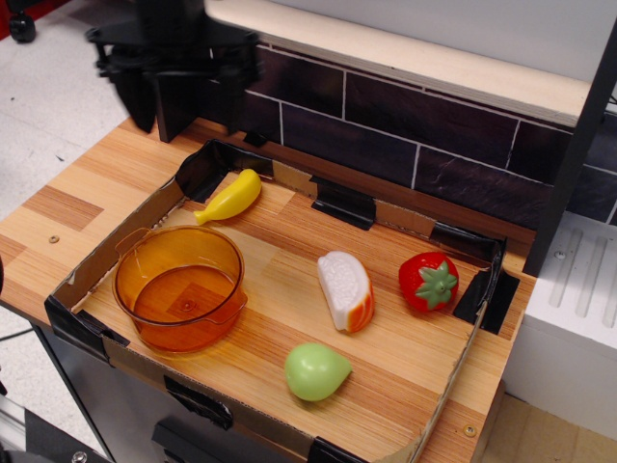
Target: Put sushi in pot
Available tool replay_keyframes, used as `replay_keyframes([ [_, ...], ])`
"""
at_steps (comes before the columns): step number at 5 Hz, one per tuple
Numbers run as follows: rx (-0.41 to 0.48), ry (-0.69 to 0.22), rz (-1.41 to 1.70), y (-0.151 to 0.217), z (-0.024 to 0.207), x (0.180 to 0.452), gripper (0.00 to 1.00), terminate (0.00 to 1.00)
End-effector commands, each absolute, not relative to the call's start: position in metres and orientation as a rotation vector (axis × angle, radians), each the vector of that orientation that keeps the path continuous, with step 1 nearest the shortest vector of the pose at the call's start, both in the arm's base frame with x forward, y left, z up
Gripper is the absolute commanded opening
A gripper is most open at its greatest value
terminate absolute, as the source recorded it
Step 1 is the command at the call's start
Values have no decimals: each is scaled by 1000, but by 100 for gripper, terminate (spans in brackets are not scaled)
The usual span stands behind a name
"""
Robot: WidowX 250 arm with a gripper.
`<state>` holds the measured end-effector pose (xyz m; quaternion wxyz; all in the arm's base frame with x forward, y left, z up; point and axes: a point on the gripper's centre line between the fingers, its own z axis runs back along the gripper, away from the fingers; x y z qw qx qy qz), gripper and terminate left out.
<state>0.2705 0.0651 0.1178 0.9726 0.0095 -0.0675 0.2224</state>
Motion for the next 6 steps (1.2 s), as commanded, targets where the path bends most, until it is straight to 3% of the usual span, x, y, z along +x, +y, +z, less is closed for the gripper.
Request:
replay_keyframes([
  [1, -16, -92, 515, 22, 130, 265, 100, 0],
  [3, -90, -45, 644, -6, 97, 265, 100, 0],
  [5, -85, -87, 661, -17, 66, 267, 100, 0],
  [6, -123, -93, 645, -24, 55, 268, 100, 0],
])
